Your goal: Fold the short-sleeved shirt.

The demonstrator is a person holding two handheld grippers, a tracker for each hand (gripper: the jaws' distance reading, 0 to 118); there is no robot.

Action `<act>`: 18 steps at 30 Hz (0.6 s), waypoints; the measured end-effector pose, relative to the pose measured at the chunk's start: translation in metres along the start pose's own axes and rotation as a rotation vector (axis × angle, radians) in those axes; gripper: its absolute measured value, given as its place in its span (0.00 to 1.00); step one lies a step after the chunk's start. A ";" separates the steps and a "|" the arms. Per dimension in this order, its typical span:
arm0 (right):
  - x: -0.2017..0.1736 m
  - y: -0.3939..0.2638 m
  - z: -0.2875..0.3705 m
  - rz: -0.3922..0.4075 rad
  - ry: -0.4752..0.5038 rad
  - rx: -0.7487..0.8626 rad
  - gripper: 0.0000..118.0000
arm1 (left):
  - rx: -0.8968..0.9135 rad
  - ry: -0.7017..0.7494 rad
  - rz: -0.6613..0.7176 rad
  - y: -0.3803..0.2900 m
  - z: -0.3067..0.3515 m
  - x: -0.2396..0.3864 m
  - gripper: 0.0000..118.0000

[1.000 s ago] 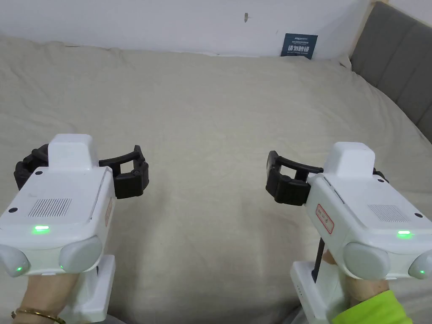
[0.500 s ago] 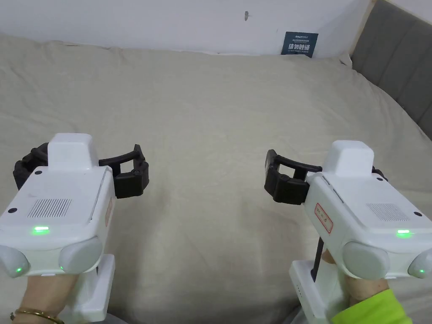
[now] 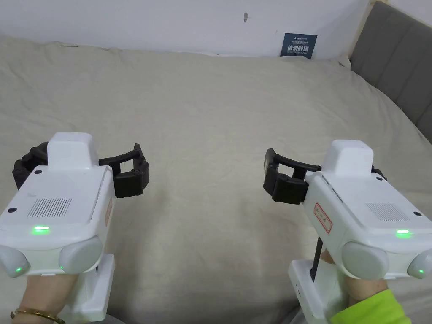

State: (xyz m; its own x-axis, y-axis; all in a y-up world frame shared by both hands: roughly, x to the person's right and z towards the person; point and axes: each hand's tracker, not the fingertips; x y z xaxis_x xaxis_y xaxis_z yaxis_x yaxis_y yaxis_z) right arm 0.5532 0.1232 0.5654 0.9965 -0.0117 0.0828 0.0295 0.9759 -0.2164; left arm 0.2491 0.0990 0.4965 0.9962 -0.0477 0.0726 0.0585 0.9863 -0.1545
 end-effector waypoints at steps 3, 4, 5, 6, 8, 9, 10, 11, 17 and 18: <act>0.000 -0.001 0.000 0.000 0.000 0.002 1.00 | 0.002 0.001 0.002 0.000 0.000 0.000 1.00; 0.000 -0.001 0.000 0.001 0.000 0.003 1.00 | 0.001 -0.001 0.003 0.000 0.000 0.000 1.00; 0.000 0.000 0.000 0.001 -0.001 0.003 1.00 | 0.001 -0.001 0.003 -0.001 -0.001 0.000 1.00; 0.000 0.000 0.000 0.001 0.000 0.003 1.00 | 0.000 -0.002 0.003 -0.001 -0.002 0.000 1.00; 0.000 0.001 0.001 -0.003 0.001 0.002 1.00 | 0.000 -0.002 0.001 -0.001 -0.002 0.000 1.00; 0.001 0.001 0.001 -0.004 0.001 0.003 1.00 | 0.000 -0.002 0.000 -0.002 -0.002 0.000 1.00; 0.001 0.000 0.000 -0.004 0.000 0.004 1.00 | 0.000 -0.004 0.000 -0.002 -0.002 0.000 1.00; 0.001 0.000 0.000 -0.004 -0.001 0.004 1.00 | 0.000 -0.005 0.000 -0.002 -0.003 0.000 1.00; 0.001 0.001 0.001 -0.004 0.000 0.004 1.00 | 0.005 -0.006 0.002 -0.001 -0.002 0.002 1.00; 0.001 0.001 0.001 -0.003 -0.001 0.002 1.00 | 0.006 -0.007 0.003 -0.001 -0.002 0.002 1.00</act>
State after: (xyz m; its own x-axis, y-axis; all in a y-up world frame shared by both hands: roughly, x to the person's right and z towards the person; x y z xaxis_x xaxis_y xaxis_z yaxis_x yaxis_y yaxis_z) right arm 0.5541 0.1243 0.5662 0.9963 -0.0143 0.0849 0.0323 0.9762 -0.2144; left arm 0.2508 0.0976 0.4943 0.9959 -0.0437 0.0794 0.0552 0.9874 -0.1485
